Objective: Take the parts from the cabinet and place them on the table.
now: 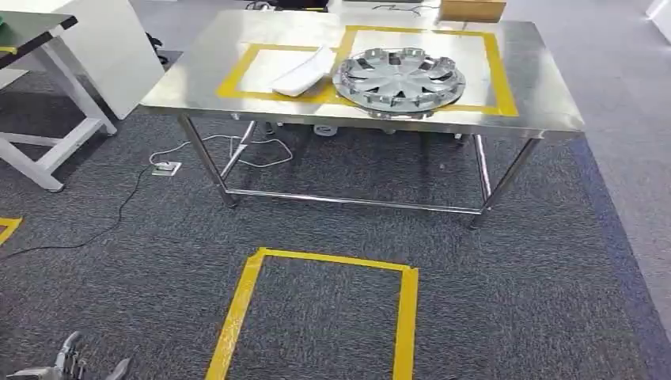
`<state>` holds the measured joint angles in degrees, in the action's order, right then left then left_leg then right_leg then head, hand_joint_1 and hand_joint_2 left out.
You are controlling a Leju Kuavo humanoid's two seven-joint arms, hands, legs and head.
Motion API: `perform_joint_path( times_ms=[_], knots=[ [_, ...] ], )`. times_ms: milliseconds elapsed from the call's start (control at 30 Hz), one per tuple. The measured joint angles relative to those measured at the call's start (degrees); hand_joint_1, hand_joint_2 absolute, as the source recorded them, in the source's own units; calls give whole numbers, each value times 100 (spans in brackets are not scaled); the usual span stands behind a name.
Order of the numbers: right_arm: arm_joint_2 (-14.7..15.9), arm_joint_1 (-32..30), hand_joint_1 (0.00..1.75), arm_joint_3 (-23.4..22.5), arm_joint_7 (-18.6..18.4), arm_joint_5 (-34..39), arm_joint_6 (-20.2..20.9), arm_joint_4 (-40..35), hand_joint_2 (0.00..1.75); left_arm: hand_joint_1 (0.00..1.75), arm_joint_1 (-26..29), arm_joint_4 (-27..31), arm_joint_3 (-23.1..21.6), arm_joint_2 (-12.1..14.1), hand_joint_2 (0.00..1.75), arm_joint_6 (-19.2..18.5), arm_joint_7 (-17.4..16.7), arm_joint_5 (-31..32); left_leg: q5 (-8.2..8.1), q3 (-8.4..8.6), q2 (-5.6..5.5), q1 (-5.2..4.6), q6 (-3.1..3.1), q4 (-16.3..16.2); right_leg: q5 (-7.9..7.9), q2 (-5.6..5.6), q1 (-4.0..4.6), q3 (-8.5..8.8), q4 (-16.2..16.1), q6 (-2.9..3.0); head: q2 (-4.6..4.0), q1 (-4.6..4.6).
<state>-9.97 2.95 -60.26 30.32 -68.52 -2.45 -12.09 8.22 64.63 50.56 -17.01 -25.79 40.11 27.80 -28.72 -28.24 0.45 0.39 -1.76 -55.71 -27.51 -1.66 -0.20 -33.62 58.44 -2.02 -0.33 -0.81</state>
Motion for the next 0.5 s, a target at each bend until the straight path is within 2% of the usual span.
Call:
perform_joint_path(
  times_ms=[33, 100, 133, 167, 200, 233, 267, 300, 333, 367, 400, 433, 467, 500],
  knots=[
    [0, -4, 0, 0, 0, 2, -2, 2, 0, 0, -25, 34, 17, -57, 175, -24, 0, 0, 52, -82, -3, -2, -59, 0, -306, 75, 6, -110, 216, -20, 0, 26],
    [0, -5, 0, 0, 0, 11, -4, 2, 0, 0, -52, 54, 65, -126, 175, -63, 0, 2, 174, -227, -3, -27, -102, -6, -924, 139, 3, -333, 1005, -30, 0, 70],
    [0, 1, 0, 0, -2, 26, -4, 2, 0, 0, -55, 72, 96, -146, 175, -87, 0, 7, 250, -331, -3, -48, -109, -13, -1098, 144, 4, -423, 1450, -32, 0, 74],
    [0, 2, 0, 0, -15, 43, 0, 2, 0, 0, -54, 89, 116, -164, 175, -111, 0, 39, 317, -419, -3, -63, -109, -23, -1050, 144, 3, -415, 1646, -32, 0, 70],
    [0, 0, 0, 0, -31, 59, 13, 2, 0, 0, -54, 96, 122, -198, 175, -118, 0, 39, 376, -513, -4, -74, -103, -41, -848, 144, 4, -287, 1605, -21, 0, 72],
    [0, -2, 0, 0, -31, 68, 28, 2, 0, 0, -55, 98, 125, -220, 175, -122, 0, 39, 427, -600, -6, -81, -98, -67, -599, 145, 6, -71, 1362, -7, 0, 74],
    [0, 2, 0, -2, -35, 81, 42, 0, 0, 0, -54, 98, 125, -236, 175, -122, 0, 42, 471, -685, -11, -85, -84, -100, -390, 146, 9, 230, 946, 15, 0, 74],
    [0, 15, 0, -2, -35, 100, 55, 0, 0, 0, -60, 107, 125, -242, 175, -122, 0, 55, 516, -737, -13, -86, -61, -139, -328, 146, 11, 637, 360, 43, 0, 74],
    [0, 39, 0, -2, -35, 109, 61, 0, 0, 0, -57, 131, 125, -249, 175, -122, 0, 57, 550, -799, -11, -119, -33, -172, -514, 141, 31, 935, -135, 55, 0, 76],
    [0, 59, 0, -2, -33, 116, 63, 0, 0, 0, -59, 151, 122, -251, 175, -120, 0, 74, 621, -837, 11, -119, -12, -200, -572, 142, 32, 1056, -378, 94, 0, 61],
    [0, 47, 0, -2, -35, 127, 66, 0, 0, 0, -60, 159, 123, -251, 175, -114, 2, 81, 689, -837, 11, -109, 2, -183, -525, 157, 43, 933, -332, 98, 0, 59],
    [0, 49, 0, -4, -35, 131, 68, 0, 0, 0, -61, 159, 116, -253, 175, -102, 2, 79, 735, -847, 15, -97, 29, -165, -514, 161, 57, 907, -316, 116, 0, 76],
    [0, 41, 0, -4, -35, 131, 70, 0, 0, 0, -56, 159, 114, -251, 175, -98, 2, 74, 769, -856, 12, -102, 59, -168, -464, 161, 48, 875, -326, 162, 0, 72],
    [-2, 38, 0, -9, -35, 140, 72, 2, 0, 0, -51, 162, 114, -244, 175, -87, 2, 59, 664, -889, -9, -86, 101, -213, -395, 129, 3, 829, -348, 205, 0, 87]
  ],
)
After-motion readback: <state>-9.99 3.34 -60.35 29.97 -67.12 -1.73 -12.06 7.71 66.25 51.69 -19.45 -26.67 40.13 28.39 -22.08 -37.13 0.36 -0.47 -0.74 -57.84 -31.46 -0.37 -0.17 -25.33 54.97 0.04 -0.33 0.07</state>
